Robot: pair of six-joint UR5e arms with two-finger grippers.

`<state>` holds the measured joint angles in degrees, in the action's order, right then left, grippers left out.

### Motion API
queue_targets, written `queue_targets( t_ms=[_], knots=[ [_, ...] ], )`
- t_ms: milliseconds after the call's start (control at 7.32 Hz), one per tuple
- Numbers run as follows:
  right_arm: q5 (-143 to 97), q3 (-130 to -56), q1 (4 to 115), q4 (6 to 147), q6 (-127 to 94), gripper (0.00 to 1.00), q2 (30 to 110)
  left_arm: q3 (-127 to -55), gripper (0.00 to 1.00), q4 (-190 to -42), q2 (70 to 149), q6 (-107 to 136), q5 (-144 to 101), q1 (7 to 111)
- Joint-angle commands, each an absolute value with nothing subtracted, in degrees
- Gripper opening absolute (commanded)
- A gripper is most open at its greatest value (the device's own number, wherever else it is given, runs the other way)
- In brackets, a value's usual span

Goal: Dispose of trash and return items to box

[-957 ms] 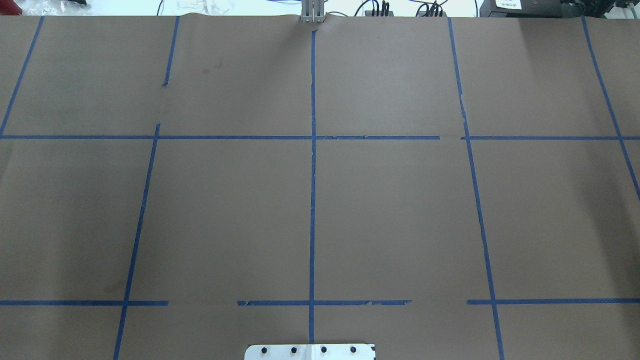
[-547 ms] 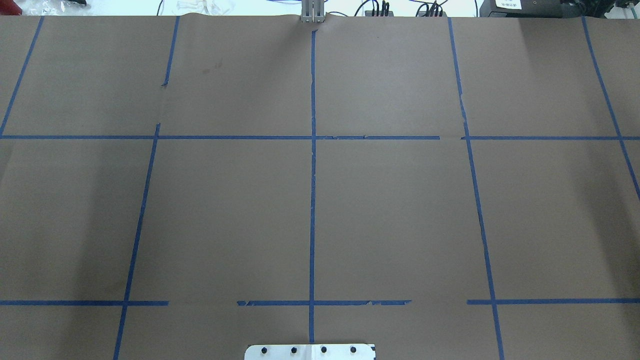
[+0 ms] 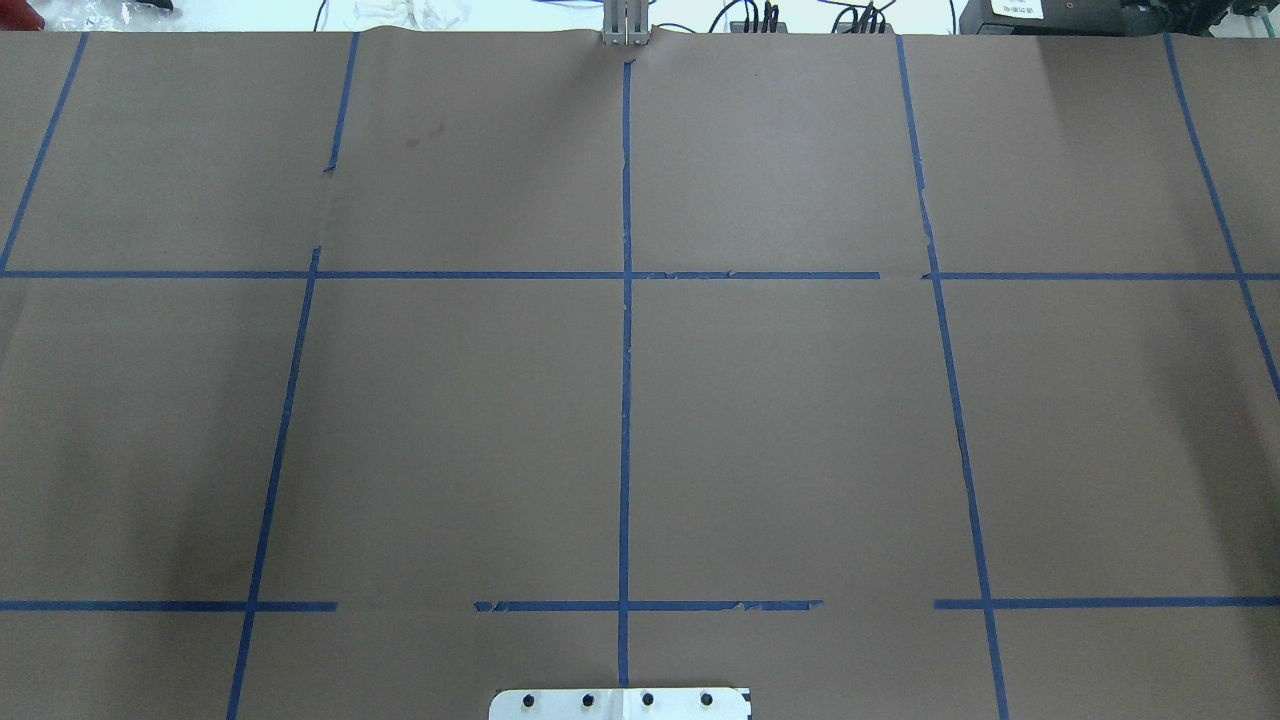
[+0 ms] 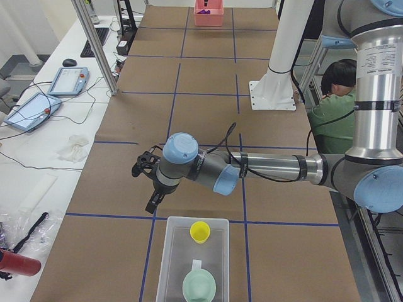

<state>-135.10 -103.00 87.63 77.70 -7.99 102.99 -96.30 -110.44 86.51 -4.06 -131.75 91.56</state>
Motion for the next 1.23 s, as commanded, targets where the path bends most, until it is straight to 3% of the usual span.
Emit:
queue_targets(
  t_ms=[0, 410, 1093],
  knots=[
    [-135.09, -103.01, 87.63, 77.7, -8.0, 1.0, 102.92, -97.55, 1.0, -102.07, 86.57, -2.37, -132.01, 90.62],
    [-135.18, -102.22, 87.63, 77.61, -7.65, 1.0, 103.01, -98.88, 1.0, -90.11, 86.66, -2.37, -133.23, 90.7],
    [-135.26, -99.49, 87.63, 77.61, -7.47, 1.0, 102.57, -96.94, 1.0, -90.0, 87.54, -2.46, -134.38, 90.79]
  ],
)
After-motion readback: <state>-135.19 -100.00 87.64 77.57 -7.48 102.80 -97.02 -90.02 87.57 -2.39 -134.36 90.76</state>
